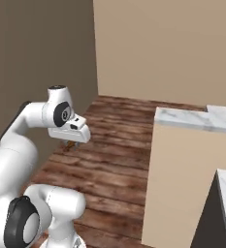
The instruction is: Take the chicken drumsticks from the pan and place one on each plate on the dining counter.
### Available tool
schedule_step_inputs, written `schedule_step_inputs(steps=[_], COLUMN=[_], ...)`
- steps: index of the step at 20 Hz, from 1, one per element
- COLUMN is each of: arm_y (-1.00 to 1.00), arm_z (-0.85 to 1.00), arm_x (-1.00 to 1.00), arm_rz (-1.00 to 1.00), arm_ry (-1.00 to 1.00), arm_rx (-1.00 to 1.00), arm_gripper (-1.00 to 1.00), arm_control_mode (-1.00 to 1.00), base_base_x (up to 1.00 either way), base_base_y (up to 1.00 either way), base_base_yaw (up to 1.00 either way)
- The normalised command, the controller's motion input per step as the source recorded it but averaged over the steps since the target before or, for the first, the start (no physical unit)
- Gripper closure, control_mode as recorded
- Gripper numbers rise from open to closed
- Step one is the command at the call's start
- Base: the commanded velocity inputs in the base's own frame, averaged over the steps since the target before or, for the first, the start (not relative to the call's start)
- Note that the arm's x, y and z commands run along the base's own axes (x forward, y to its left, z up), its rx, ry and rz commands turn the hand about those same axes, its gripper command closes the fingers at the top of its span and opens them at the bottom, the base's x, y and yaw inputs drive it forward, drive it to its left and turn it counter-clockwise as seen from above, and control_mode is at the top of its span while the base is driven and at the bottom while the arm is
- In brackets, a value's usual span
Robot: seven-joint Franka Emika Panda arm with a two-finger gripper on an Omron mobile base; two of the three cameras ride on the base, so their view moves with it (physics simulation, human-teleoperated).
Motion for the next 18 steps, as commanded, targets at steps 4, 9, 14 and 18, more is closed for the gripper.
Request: schedule_step_inputs(steps=[4, 9, 14, 18], arm_y=[0.0, 0.0, 0.0, 0.0], arm_z=[0.0, 0.0, 0.0, 0.0], arm_x=[0.0, 0.0, 0.0, 0.0], arm_rz=[0.0, 0.0, 0.0, 0.0], arm_ry=[0.0, 0.0, 0.0, 0.0], arm_rx=[0.0, 0.0, 0.0, 0.0], arm_gripper=[1.0, 1.0, 1.0, 1.0], arm_control_mode=[1.0, 1.0, 1.0, 1.0], base_base_x=[1.0, 1.0, 1.0, 1.0], base_base_y=[0.48, 0.47, 0.48, 0.47], base_base_yaw=[-0.33, -0.34, -0.35, -0.36])
